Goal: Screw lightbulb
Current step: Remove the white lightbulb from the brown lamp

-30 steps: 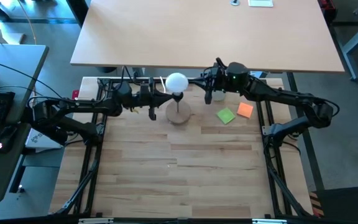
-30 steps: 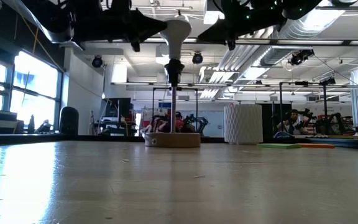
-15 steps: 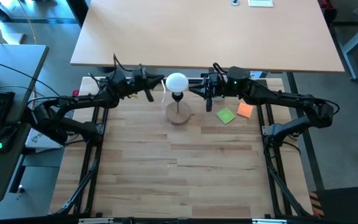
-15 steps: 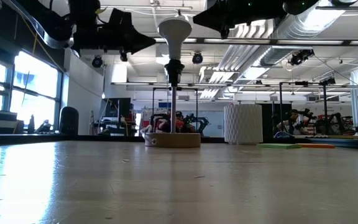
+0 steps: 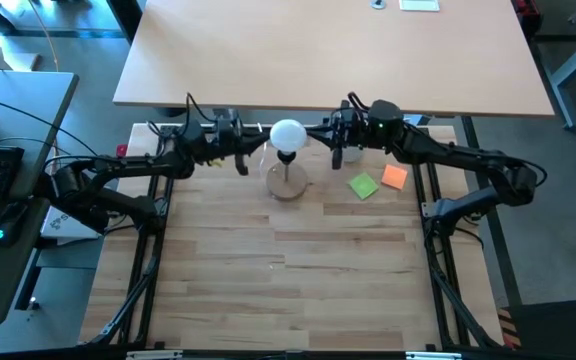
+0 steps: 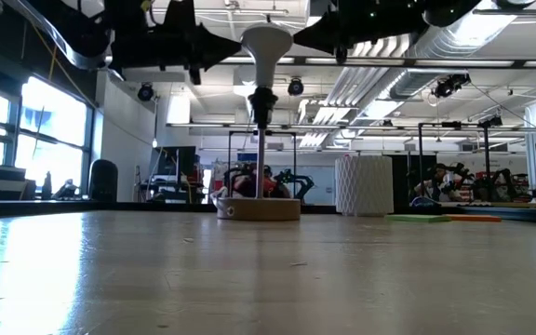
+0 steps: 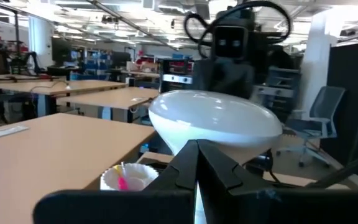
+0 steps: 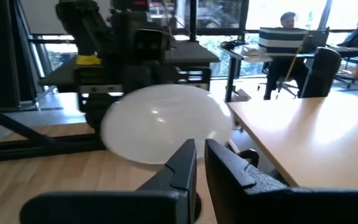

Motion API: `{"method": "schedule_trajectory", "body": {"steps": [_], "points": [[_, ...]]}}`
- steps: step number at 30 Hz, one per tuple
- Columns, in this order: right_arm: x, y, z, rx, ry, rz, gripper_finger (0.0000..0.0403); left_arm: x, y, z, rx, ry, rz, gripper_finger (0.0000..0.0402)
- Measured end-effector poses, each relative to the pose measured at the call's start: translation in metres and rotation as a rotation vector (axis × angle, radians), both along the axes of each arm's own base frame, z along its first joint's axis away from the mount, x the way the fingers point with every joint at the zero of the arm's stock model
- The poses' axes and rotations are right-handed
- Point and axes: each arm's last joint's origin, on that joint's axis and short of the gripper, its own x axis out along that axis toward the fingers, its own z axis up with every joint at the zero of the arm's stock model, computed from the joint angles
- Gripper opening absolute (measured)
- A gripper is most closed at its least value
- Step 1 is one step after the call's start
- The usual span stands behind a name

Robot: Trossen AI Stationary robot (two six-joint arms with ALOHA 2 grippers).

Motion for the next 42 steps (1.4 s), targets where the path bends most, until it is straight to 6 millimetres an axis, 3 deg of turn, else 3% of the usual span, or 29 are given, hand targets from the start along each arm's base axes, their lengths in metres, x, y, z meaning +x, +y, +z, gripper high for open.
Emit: {"method": "schedule_trajectory", "body": {"steps": [7, 13, 19, 26, 35, 42], "points": [[0.002, -0.021, -0.009, 0.003, -0.003, -0.086, 0.003, 0.005, -0.01, 0.0, -0.009, 0.0, -0.041, 0.0], [-0.012, -0.034, -0.005, -0.028, 0.02, -0.248, 0.003, 0.007, -0.017, -0.007, -0.034, 0.097, -0.051, 0.0], [-0.02, -0.021, -0.001, 0.004, 0.064, -0.08, 0.003, 0.002, -0.016, -0.009, -0.04, 0.166, 0.049, 0.0], [-0.006, -0.001, -0.003, 0.012, 0.046, 0.12, 0.003, -0.002, -0.009, 0.001, 0.029, 0.076, 0.099, 0.0], [0.011, -0.001, -0.011, 0.012, 0.004, 0.142, 0.003, -0.004, -0.004, 0.003, 0.016, 0.041, 0.089, 0.0], [0.009, -0.015, -0.014, 0.012, 0.002, 0.053, 0.003, -0.002, -0.01, 0.004, 0.005, 0.033, 0.032, 0.0]]}}
